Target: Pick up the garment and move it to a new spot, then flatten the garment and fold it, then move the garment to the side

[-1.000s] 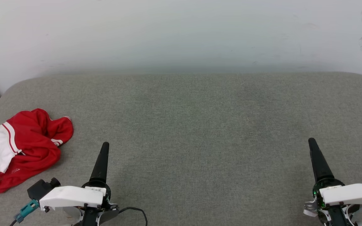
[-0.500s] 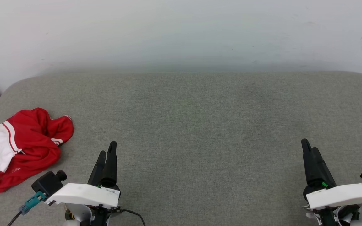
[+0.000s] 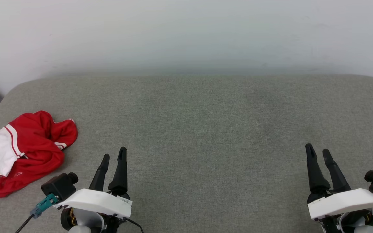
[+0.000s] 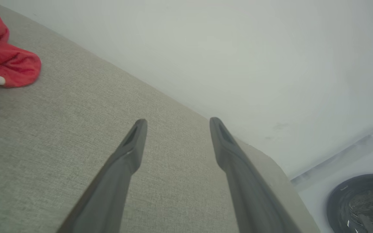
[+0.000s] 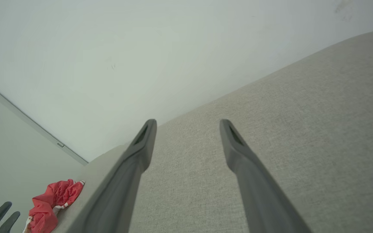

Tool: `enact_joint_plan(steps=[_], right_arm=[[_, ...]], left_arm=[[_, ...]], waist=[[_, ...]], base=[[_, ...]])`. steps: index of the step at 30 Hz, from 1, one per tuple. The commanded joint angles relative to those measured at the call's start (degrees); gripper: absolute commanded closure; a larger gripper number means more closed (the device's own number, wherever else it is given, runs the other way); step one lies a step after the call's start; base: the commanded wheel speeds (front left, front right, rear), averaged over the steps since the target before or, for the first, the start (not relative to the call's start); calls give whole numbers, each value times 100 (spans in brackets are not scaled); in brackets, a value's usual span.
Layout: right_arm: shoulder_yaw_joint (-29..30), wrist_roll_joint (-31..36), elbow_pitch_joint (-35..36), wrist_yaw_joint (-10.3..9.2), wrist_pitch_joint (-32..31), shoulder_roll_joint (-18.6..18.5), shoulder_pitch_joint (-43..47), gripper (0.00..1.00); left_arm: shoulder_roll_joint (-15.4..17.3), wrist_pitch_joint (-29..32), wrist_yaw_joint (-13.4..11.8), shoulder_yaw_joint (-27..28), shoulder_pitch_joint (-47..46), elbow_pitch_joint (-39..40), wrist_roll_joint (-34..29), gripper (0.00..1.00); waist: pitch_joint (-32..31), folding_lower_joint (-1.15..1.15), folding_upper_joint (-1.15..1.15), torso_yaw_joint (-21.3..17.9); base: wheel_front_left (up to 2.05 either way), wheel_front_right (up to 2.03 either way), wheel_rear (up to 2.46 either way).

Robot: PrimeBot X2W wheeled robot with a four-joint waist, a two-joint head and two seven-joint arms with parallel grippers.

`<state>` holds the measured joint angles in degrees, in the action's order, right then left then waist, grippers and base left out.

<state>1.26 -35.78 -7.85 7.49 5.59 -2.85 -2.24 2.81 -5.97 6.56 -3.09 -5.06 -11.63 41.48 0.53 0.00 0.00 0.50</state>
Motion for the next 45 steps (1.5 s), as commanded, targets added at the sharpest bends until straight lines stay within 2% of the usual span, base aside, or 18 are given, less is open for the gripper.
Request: enact_joint_plan(steps=[1, 28, 45], right_arm=[[-1, 185, 93, 0, 43, -6, -30, 0], [-61, 2207, 299, 0, 159, -6, 120, 0], [-86, 2774, 156, -1, 217, -5, 199, 0]], left_arm=[[30, -50, 0, -15, -137, 45, -169, 0], [95, -472, -183, -276, -233, -141, -2065, 0], [90, -702, -259, -385, -257, -331, -2882, 0]], waist=[[-4, 0, 0, 3], [-26, 0, 0, 50], [-56, 0, 0, 97]], base=[[0, 0, 0], [0, 0, 0], [0, 0, 0]])
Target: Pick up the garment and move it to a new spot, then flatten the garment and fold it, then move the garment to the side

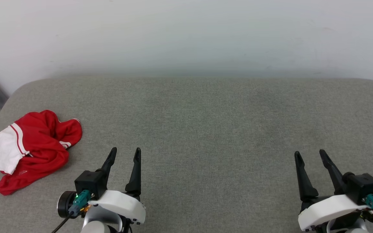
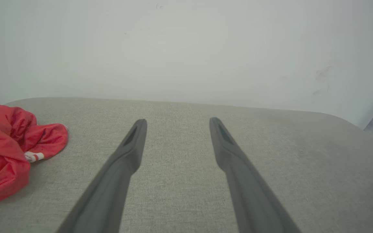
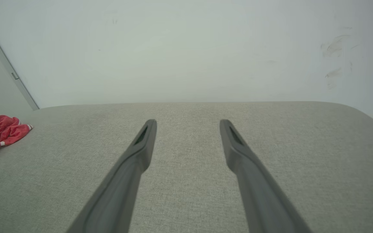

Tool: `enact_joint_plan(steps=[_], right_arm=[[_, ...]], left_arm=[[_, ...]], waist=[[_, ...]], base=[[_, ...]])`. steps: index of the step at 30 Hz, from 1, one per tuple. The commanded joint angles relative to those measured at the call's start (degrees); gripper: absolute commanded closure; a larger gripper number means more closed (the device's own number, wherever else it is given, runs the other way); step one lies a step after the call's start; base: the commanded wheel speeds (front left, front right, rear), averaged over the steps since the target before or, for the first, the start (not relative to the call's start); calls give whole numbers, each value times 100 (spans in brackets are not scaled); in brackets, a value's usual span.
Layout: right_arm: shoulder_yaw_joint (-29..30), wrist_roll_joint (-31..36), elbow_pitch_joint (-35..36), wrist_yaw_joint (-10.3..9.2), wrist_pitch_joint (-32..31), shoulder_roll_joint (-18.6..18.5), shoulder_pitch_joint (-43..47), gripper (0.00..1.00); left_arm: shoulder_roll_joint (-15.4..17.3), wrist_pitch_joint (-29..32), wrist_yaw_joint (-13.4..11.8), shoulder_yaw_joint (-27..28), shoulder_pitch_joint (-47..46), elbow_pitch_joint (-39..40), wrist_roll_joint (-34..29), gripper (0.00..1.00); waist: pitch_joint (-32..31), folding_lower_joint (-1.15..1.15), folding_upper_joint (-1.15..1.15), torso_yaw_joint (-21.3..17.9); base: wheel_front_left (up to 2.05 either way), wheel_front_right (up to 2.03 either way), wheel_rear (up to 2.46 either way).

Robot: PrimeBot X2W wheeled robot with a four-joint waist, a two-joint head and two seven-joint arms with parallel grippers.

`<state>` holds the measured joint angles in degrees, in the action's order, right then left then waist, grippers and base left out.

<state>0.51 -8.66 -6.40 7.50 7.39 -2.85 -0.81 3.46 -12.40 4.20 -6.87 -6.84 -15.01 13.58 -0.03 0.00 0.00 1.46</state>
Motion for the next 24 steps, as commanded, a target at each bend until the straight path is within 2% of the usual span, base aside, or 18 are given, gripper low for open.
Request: enact_joint_plan(steps=[1, 24], right_arm=[[-14, 98, 6, -2, 41, -5, 57, 0], [-60, 655, -115, -2, 236, -4, 44, 0]], left_arm=[[25, -62, -28, -14, -77, -2, -134, 0], [-9, -294, -105, -90, -167, -243, -801, 0]], waist=[[0, 0, 0, 2], [16, 0, 0, 55]], base=[[0, 0, 0], [0, 0, 0]])
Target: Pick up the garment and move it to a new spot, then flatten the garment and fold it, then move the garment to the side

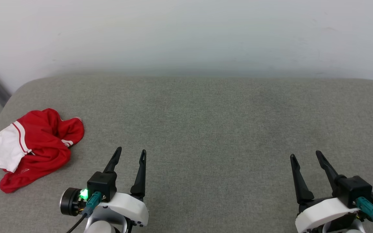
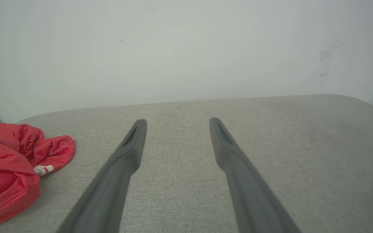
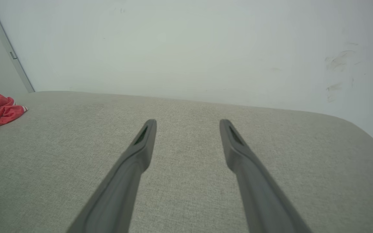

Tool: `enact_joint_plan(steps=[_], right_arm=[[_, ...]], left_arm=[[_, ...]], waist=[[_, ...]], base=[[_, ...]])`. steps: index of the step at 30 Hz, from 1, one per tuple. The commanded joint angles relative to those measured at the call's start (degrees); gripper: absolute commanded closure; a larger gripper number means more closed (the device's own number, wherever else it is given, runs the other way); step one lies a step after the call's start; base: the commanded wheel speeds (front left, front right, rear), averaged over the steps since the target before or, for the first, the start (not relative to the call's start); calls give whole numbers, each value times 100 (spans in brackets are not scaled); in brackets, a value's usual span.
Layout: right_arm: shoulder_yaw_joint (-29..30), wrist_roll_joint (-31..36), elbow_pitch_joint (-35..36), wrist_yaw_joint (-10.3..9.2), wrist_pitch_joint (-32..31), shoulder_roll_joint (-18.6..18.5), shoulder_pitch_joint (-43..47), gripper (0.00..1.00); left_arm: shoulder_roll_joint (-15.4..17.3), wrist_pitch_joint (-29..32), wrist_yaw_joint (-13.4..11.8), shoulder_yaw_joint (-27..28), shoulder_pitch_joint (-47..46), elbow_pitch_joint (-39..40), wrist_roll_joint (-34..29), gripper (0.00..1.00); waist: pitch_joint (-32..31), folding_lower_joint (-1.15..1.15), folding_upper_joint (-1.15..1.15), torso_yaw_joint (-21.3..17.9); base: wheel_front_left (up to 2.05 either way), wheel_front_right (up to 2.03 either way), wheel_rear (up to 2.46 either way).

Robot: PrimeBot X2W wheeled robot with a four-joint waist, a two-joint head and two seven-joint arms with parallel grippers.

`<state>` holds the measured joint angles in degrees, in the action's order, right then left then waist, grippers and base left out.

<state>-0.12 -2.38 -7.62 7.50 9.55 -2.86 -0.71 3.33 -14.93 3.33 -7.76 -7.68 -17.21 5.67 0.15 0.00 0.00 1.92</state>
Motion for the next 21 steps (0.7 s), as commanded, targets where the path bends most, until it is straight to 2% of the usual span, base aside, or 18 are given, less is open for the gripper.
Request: enact_joint_plan(steps=[1, 13, 21], right_arm=[[12, -20, 7, -2, 30, -3, 35, 0], [78, -214, 27, -2, 102, -2, 26, 0], [-19, -249, 194, -2, 113, -1, -56, 0]], left_arm=[[1, -38, -21, 7, -82, -31, 13, 0], [-18, -36, -96, 113, -103, -94, 184, 0], [-7, -35, -306, 327, -168, -207, 288, 0]], waist=[[-2, 0, 0, 19], [-18, 0, 0, 338], [0, 0, 0, 934]], base=[[0, 0, 0], [0, 0, 0], [0, 0, 0]])
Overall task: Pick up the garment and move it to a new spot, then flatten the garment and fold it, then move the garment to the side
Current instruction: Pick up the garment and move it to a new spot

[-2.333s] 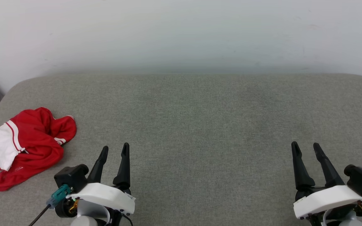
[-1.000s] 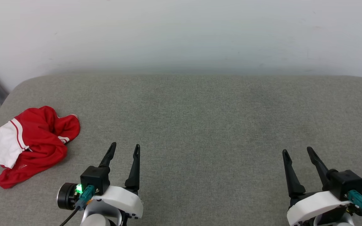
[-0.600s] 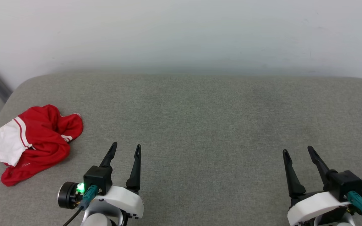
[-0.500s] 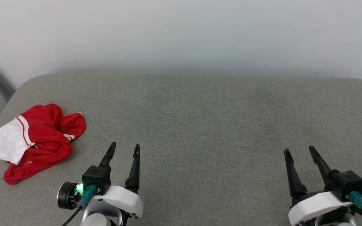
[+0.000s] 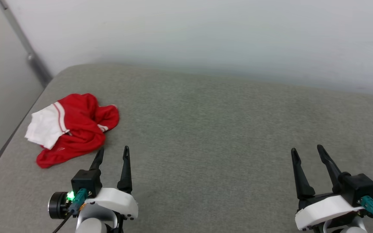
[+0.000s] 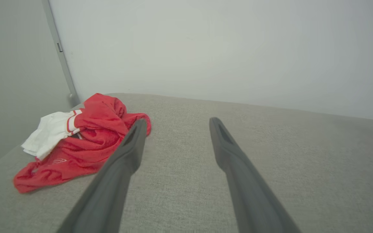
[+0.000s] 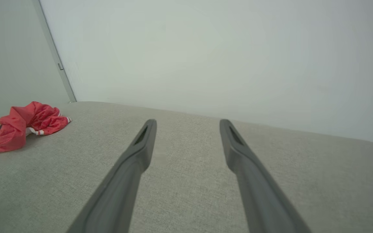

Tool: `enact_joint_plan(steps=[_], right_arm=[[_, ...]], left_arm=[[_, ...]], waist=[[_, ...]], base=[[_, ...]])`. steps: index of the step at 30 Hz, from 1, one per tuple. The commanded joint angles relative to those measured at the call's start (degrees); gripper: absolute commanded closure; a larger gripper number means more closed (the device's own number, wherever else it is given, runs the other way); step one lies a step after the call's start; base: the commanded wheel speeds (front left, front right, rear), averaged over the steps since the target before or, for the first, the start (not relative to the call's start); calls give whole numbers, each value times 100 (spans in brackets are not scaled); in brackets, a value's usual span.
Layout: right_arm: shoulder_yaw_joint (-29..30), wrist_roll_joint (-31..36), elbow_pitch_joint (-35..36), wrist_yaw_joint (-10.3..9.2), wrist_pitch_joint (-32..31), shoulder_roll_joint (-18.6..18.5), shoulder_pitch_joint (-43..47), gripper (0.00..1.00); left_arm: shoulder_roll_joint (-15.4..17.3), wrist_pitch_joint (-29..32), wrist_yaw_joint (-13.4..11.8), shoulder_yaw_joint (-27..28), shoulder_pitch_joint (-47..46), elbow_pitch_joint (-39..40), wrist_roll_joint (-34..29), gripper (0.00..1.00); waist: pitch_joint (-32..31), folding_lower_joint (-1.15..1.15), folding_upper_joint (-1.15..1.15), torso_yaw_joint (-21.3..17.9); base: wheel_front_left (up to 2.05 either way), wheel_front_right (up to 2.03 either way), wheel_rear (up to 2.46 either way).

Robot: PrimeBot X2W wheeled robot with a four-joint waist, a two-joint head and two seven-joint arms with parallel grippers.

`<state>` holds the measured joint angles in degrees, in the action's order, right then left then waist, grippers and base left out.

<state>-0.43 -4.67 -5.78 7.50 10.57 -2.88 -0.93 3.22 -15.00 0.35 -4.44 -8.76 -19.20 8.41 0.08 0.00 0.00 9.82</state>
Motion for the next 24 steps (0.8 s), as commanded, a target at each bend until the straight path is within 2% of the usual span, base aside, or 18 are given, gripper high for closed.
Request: enact_joint_plan(steps=[1, 13, 18, 24], right_arm=[[-25, -3, 44, -2, -10, 0, -41, 0], [-394, 21, 310, -2, -128, 0, -142, 0], [-409, 32, 401, -2, -178, 0, -166, 0], [-382, 113, 471, -2, -243, 0, -210, 0]], left_arm=[[10, -27, -37, 33, -69, -5, 25, 0], [83, -23, -160, 315, -71, 52, 121, 0], [98, -22, -122, 371, -55, 61, 123, 0], [69, -22, -147, 369, -132, 90, 135, 0]], waist=[[13, 0, 0, 231], [136, 0, 0, 1229], [193, 0, 0, 1514], [240, 0, 0, 1668]], base=[[0, 0, 0], [0, 0, 0], [0, 0, 0], [0, 0, 0]])
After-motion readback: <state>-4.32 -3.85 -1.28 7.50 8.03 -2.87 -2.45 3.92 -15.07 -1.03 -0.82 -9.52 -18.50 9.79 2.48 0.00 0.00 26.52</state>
